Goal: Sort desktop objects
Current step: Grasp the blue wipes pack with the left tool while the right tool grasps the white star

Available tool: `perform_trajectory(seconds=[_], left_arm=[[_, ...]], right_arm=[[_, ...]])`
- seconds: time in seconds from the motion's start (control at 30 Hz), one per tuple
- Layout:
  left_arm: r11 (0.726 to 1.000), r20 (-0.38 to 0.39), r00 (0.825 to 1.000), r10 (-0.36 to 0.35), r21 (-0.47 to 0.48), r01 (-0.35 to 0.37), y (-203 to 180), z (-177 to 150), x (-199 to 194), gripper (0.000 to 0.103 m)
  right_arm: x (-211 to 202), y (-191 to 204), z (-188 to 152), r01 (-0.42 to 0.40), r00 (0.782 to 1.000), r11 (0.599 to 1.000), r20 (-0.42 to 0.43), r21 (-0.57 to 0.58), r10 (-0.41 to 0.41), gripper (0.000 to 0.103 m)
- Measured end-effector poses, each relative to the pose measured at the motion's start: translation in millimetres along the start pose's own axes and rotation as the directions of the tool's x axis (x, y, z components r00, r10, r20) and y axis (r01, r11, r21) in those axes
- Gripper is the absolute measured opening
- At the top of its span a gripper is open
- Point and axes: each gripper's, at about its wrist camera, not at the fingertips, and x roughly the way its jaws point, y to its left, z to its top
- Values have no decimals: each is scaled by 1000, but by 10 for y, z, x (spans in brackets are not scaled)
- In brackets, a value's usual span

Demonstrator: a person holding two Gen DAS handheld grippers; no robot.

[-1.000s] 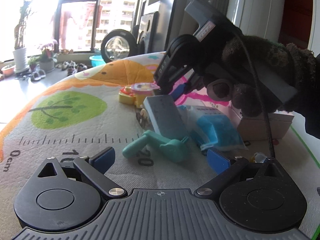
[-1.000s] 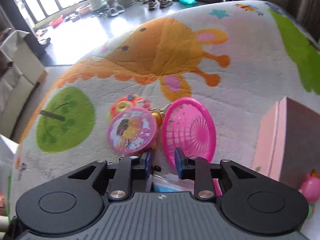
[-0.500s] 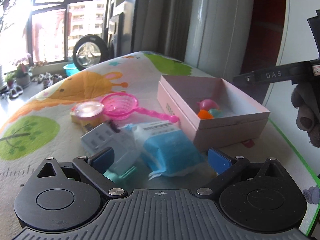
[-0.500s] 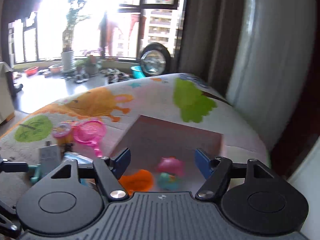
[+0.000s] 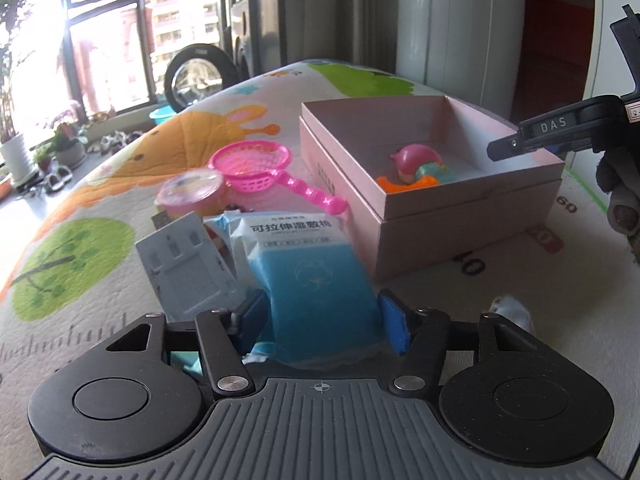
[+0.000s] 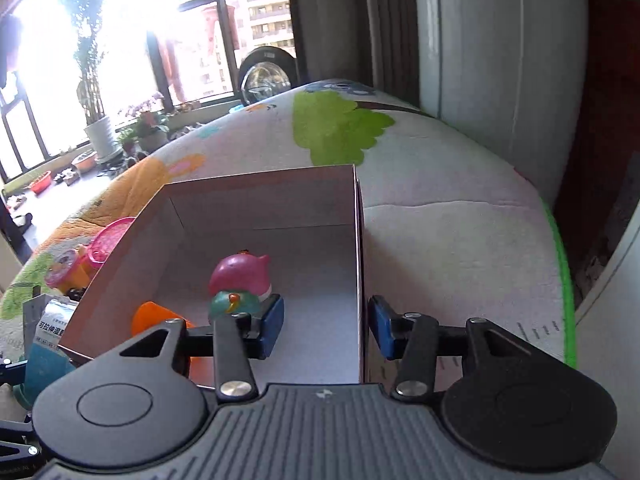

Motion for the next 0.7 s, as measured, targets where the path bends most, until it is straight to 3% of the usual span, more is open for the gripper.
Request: perform_trajectory(seconds=[0.1,0.17,0.33,0.37,0.43,0.5,0.6,0.7], left_arm=[[999,-20,999,-46,1,46,118,-154,-238,61],[996,-32,996,-83,16,84,157,-271,-409,61],[982,-53,984,-171,76,174,99,-467,-682,64],[981,-50,985,-168,93,172,65,-483,-716,66],[984,-35,988,-152,94,154,20,-468,-747,88],[991,-9,994,-111,74,111,14,-405,-734,97],[997,11,998,-58,49,57,-2,-295,-657,97],[999,-13,999,-31,32,31,-42,-221,-524,95]], right_arm=[[-233,151,-94,3,997,997,71,-79,2,49],[-438,217,-184,-43,995,992,89,-115,54,51],[-746,497,-555,-203,977,953,12,-225,211,62],[-742,579,-643,-224,974,941,-16,-254,227,62],[-720,730,-795,-254,967,920,-56,-299,249,62],[-682,838,-887,-259,966,912,-71,-316,250,62],[-604,922,-976,-262,965,916,-96,-305,245,62],[-545,982,-1031,-236,971,915,-120,-327,208,45]])
